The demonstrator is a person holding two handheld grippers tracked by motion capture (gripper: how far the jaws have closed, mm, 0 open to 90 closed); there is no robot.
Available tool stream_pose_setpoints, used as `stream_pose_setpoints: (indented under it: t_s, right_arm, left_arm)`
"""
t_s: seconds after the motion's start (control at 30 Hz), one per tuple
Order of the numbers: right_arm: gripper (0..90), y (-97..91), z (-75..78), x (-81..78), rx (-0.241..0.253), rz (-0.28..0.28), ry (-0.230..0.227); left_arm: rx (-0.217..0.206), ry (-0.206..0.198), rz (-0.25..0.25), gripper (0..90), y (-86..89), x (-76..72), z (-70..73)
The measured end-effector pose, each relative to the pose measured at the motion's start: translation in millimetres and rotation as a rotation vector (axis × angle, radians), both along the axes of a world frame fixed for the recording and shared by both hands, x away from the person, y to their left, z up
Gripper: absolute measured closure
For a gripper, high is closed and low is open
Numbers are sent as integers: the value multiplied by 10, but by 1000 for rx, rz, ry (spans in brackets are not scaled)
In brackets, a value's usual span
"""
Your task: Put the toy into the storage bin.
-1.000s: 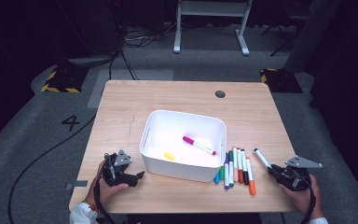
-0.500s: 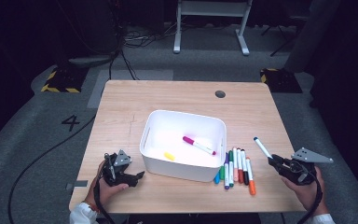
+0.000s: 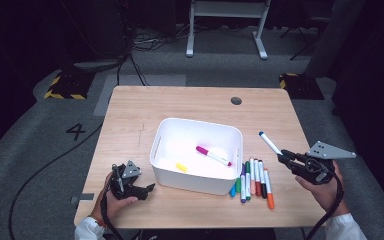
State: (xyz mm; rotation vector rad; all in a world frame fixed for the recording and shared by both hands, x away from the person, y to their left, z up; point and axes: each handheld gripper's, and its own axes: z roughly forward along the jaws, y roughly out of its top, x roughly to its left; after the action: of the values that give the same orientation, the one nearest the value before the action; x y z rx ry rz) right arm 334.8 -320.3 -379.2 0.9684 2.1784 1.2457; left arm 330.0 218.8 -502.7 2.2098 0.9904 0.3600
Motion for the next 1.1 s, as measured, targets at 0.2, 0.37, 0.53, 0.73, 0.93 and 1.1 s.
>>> stream_pose_setpoints:
  t_s: [0.2,0.37,0.53,0.73,0.93,1.1]
  right_arm:
    - [748,235,195,67,-5,60,-25]
    - [748,448,308,128,-14,112,-30]
    - [748,684,376,176,-36,168,-32]
    - [748,978,434,249,-72,230,-35]
    - [748,1299,447,292,-96,292,-15]
    - [748,1521,403,351,-131,345,6]
  left_arm:
    - [0,0,0,155,0,0,0]
    - [0,0,0,154,0,0,0]
    - [0,0,0,154,0,0,0]
    - [0,0,0,155,0,0,0]
    - [1,0,1,155,0,-3,1]
    - [0,-1,0,155,-1,-1,0]
